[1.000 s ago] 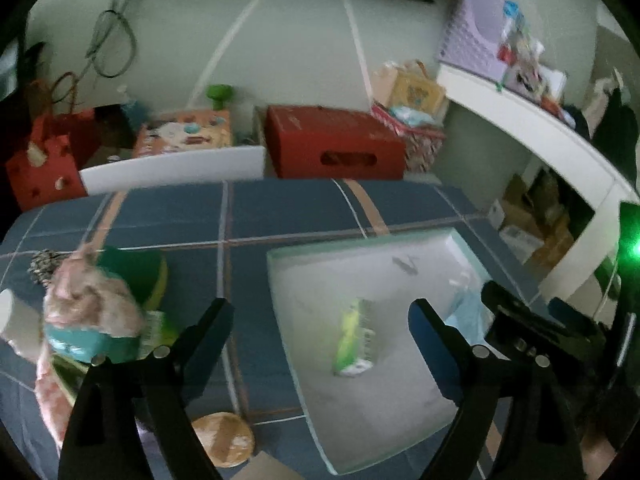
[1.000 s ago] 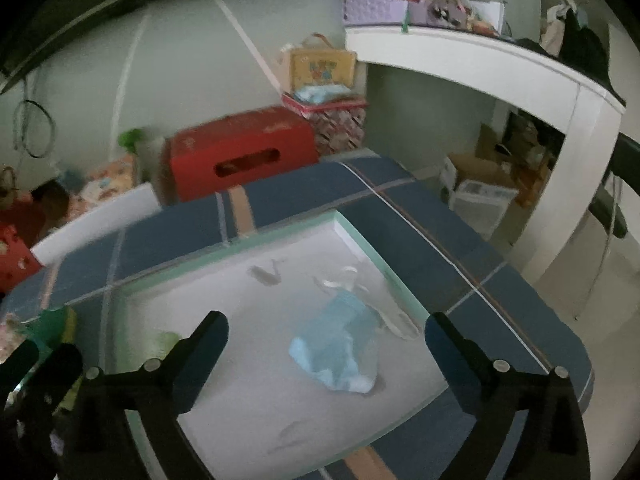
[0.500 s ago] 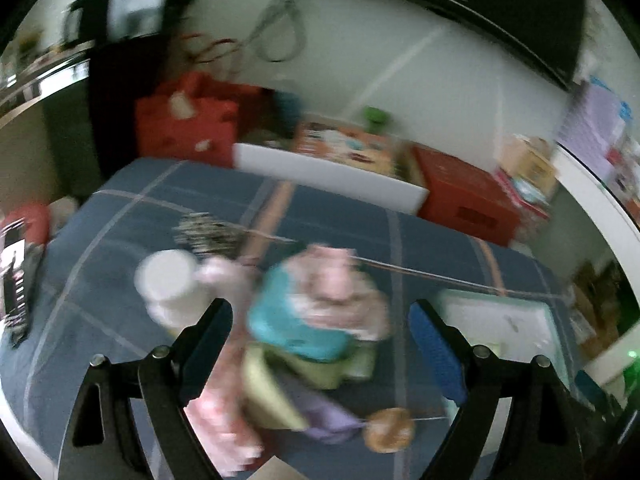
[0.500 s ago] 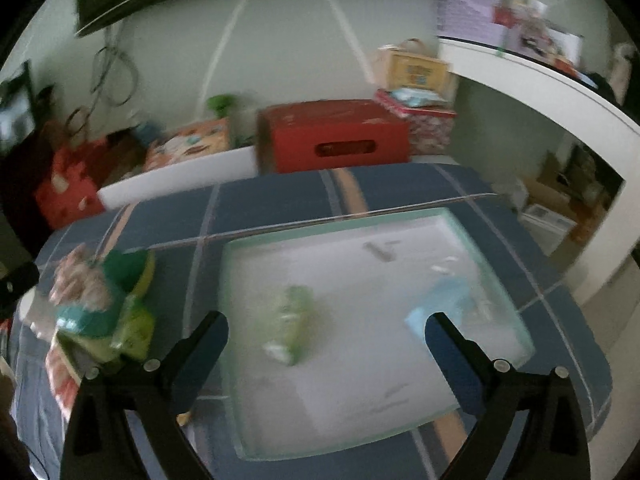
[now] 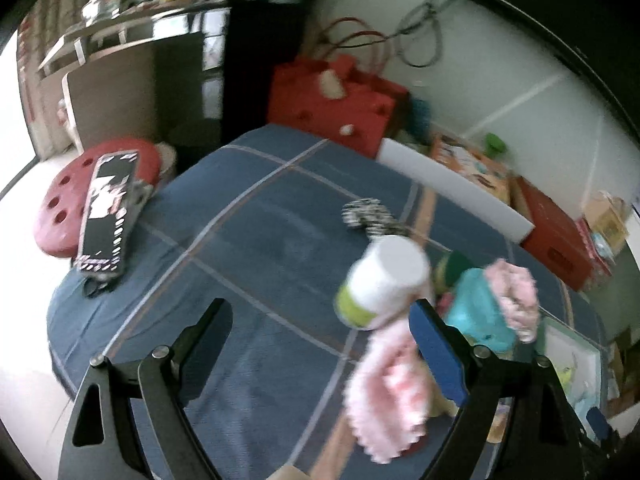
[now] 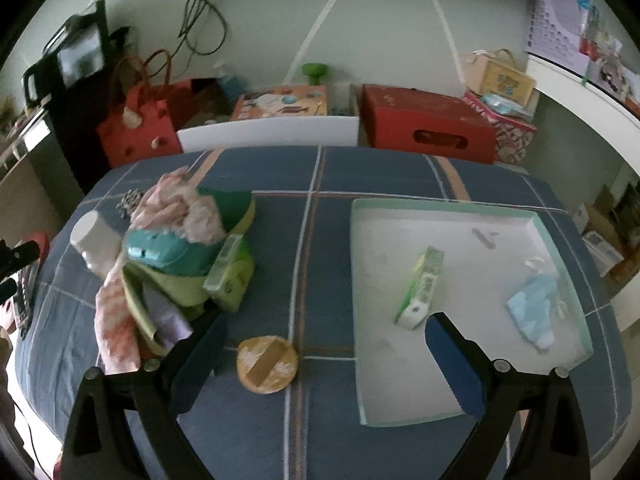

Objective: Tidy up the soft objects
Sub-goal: 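Move the left gripper back to the pink fluffy towel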

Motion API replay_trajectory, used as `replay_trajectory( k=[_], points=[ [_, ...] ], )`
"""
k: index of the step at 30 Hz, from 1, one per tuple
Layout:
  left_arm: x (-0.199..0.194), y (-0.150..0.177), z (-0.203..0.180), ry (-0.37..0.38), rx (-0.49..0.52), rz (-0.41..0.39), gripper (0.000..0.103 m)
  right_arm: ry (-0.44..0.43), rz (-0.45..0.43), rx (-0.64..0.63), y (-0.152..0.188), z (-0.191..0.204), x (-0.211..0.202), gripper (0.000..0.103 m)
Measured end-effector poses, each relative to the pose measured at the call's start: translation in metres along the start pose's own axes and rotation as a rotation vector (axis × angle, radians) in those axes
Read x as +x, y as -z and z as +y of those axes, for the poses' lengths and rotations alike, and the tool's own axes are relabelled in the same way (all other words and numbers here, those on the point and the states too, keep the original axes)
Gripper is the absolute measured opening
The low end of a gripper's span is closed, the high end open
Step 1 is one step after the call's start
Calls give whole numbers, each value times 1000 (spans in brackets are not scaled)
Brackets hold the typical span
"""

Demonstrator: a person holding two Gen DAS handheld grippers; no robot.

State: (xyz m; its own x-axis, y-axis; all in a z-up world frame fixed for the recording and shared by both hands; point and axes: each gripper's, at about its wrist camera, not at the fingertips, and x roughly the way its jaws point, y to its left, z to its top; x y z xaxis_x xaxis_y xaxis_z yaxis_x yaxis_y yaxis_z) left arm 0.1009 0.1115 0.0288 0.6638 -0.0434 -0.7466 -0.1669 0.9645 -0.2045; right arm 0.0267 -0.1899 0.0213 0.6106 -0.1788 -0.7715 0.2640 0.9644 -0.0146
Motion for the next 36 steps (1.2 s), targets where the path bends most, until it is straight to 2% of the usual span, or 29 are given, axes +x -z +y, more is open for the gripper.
replay_trajectory(
  k=[4,8,14,21,25,28,36],
  points=[
    [8,7,25,-16,-67,40,90,-24,36,-7,9,10,6,101],
    [20,14,24,9,-72,101,90,-52,97,-12,19,16,18,101],
    [25,24,-1,54,7,134,90,-52,167,-38,31,23,35,101],
    [44,36,-26,86,91,232,90,-73,207,-50,35,25,48,100],
    [49,43,-37,86,143,256,90,-91,212,-62,37,29,51,100],
    [50,44,-41,103,156,270,90,-96,222,-70,38,30,54,95],
    [51,43,-57,115,191,268,90,-93,232,-77,31,26,67,88]
  ],
)
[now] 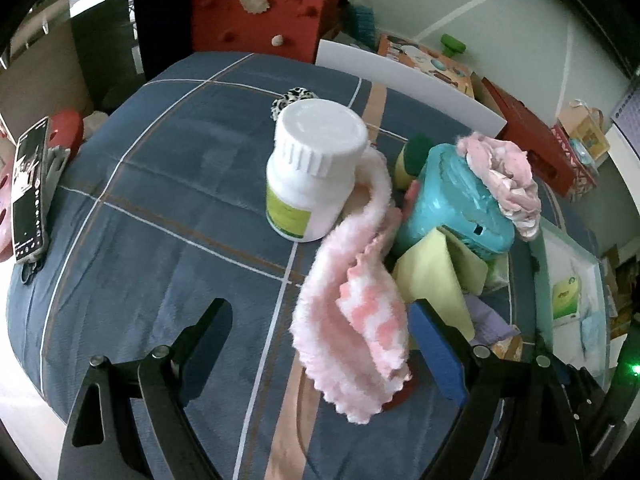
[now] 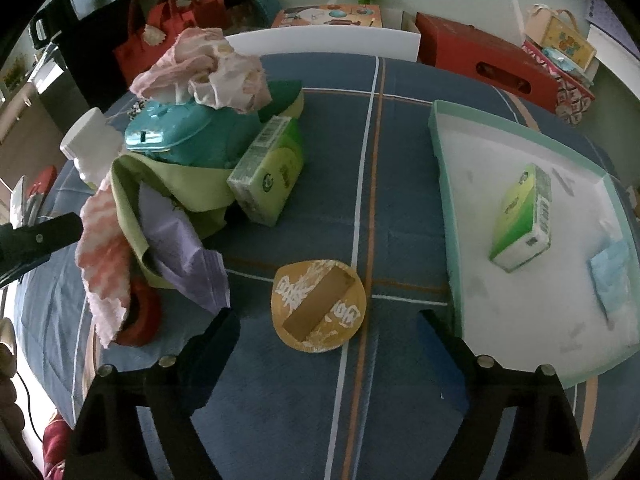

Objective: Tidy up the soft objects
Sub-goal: 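Move the left gripper back to the pink fluffy towel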

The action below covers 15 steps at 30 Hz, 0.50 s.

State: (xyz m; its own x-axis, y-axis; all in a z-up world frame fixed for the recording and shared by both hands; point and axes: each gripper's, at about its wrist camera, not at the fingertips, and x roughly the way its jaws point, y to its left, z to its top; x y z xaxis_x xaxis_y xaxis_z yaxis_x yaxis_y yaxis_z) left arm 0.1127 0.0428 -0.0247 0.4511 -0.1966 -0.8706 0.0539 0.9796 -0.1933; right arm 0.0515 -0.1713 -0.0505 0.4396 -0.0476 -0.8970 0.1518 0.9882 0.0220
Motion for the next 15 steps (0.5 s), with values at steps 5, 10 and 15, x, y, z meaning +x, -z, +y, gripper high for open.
replay_trajectory(
  k=[5,10,15],
  points=[
    [5,-9,0,18,-22,7,90,2,6,-1,-7,-3,8,84],
    [12,-15,4,6,-55,15,90,4,18,-10,-13,-5,14,82],
    [18,-18,5,-11,-69,25,90,16,28,-20,-14,3,19,78]
  ],
)
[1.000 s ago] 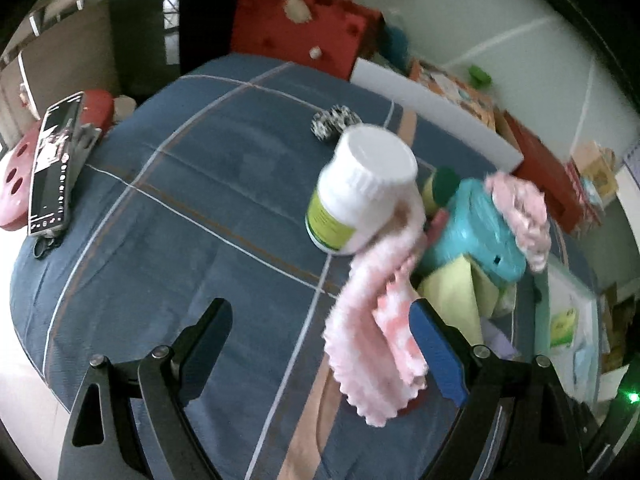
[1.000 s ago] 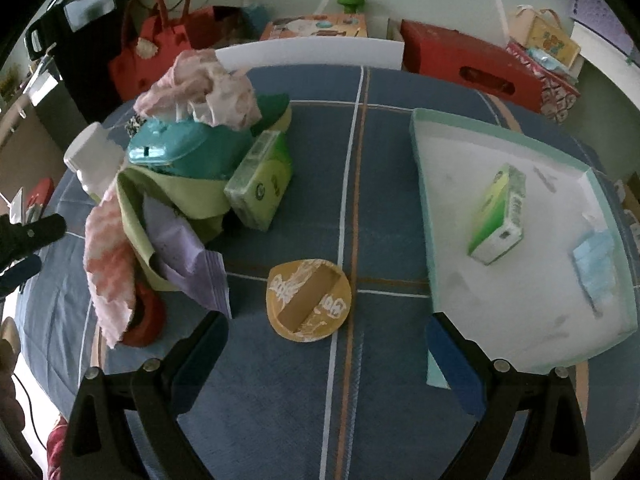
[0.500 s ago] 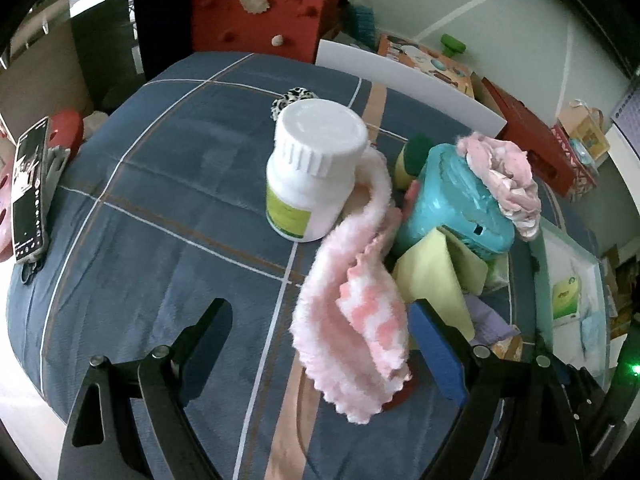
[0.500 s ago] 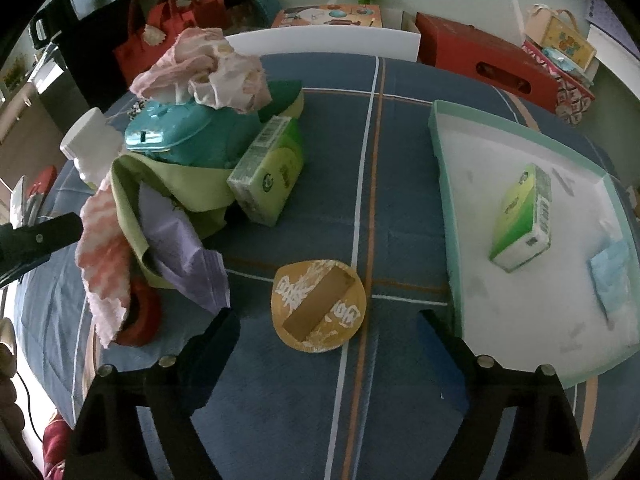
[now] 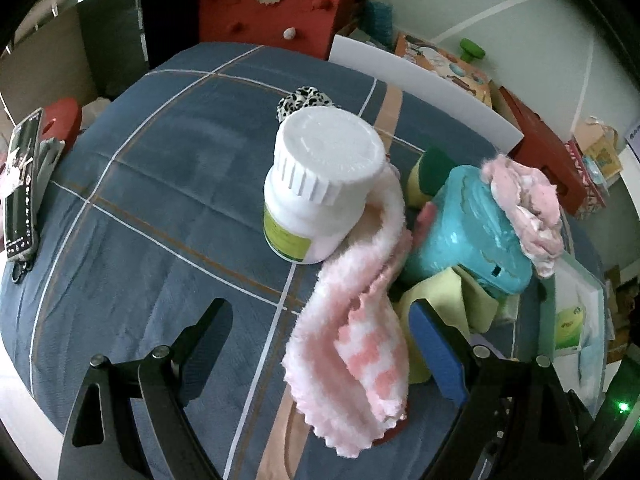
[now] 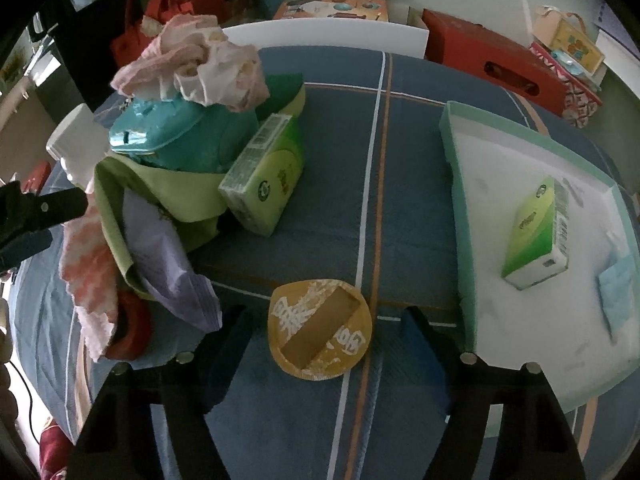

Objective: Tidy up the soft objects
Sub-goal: 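Move the left gripper back to the pink fluffy towel, then grasp the pink towel with the left gripper while the right gripper grasps the tan coaster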

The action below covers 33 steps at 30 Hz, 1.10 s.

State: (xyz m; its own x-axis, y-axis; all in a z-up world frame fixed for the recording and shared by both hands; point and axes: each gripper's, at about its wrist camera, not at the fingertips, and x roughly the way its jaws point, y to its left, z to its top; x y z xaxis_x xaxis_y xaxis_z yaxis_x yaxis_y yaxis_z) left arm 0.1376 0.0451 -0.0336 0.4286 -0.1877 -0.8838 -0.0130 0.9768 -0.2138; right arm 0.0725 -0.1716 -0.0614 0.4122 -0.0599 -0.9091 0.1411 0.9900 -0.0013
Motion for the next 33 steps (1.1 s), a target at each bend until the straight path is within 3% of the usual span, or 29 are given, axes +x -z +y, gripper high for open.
replay_trajectory(
  k=[10,18,26,29,33],
  points=[
    [9,-1,7,26,-36,12,87,1,13,-6,4,-1,11,75],
    [19,-4,4,42,-32,32,61,-10,10,12,1,-8,15,67],
    [35,-5,3,52,-28,73,21,-26,7,-11,1,-6,14,54],
    [37,-6,0,56,-27,74,14,-29,7,-10,0,-6,14,53],
    [35,-5,-2,59,-20,60,12,-25,6,-14,-1,-5,15,52]
  ],
)
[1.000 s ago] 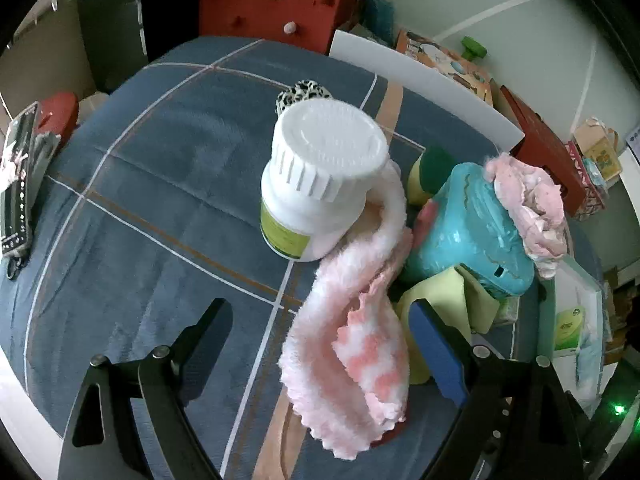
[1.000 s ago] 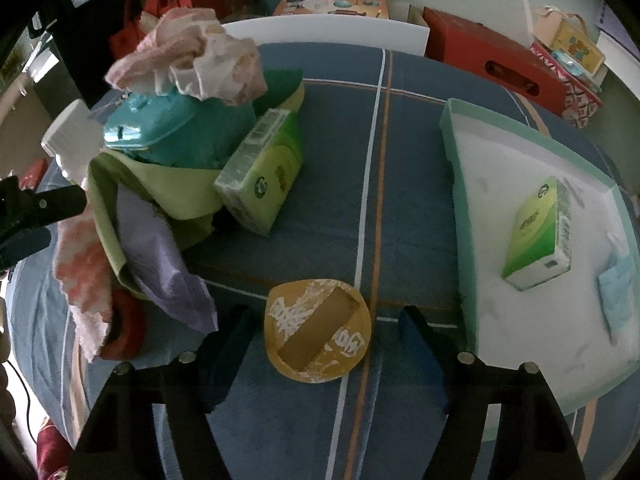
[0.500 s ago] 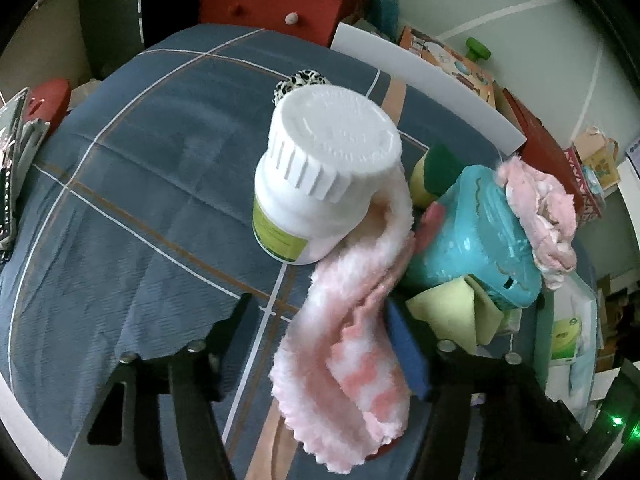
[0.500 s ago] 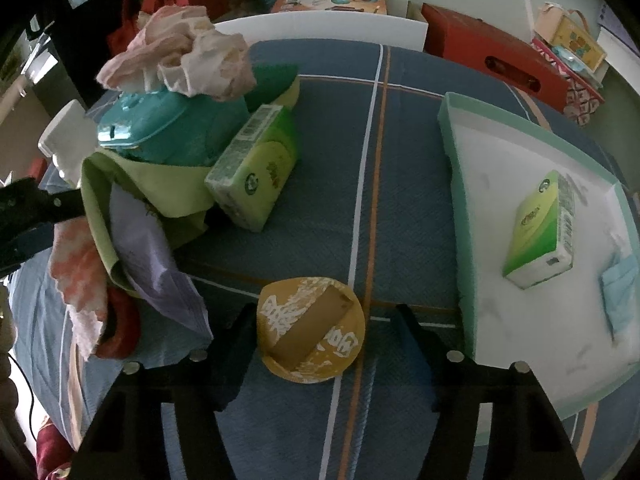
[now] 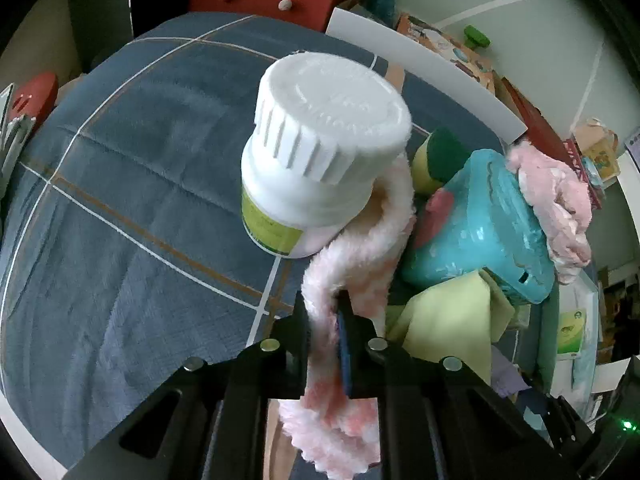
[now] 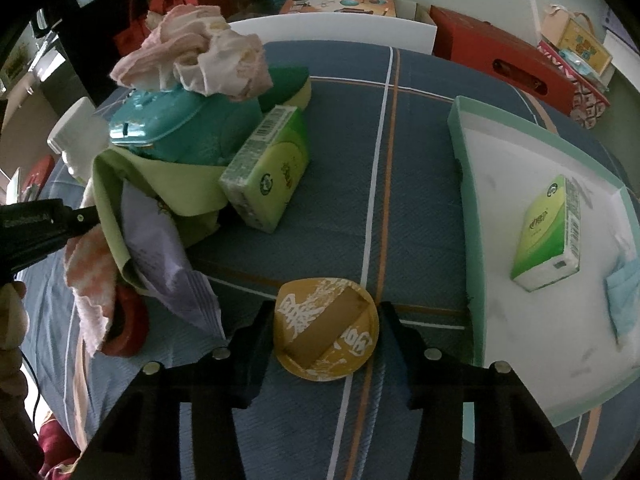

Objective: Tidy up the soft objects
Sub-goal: 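Grasp the pink towel with the left gripper while the right gripper grasps the tan coaster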

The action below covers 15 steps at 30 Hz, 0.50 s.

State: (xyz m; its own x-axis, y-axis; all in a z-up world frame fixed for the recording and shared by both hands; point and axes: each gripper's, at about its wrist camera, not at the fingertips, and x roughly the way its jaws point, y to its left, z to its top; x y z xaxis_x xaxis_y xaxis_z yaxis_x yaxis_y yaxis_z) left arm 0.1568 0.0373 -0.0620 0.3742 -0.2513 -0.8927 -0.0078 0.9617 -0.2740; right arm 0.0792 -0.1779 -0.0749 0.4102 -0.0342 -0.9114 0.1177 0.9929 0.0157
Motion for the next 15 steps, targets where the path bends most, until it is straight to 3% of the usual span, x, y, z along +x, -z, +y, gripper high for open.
replay_trajectory(
  k=[9,15],
  points=[
    [-17,2,-6,22,31,-55,10,-4,-13,7,6,6,-8,52],
    [-36,3,-3,50,41,-114,9,-7,-71,27,5,3,-26,52]
  ],
)
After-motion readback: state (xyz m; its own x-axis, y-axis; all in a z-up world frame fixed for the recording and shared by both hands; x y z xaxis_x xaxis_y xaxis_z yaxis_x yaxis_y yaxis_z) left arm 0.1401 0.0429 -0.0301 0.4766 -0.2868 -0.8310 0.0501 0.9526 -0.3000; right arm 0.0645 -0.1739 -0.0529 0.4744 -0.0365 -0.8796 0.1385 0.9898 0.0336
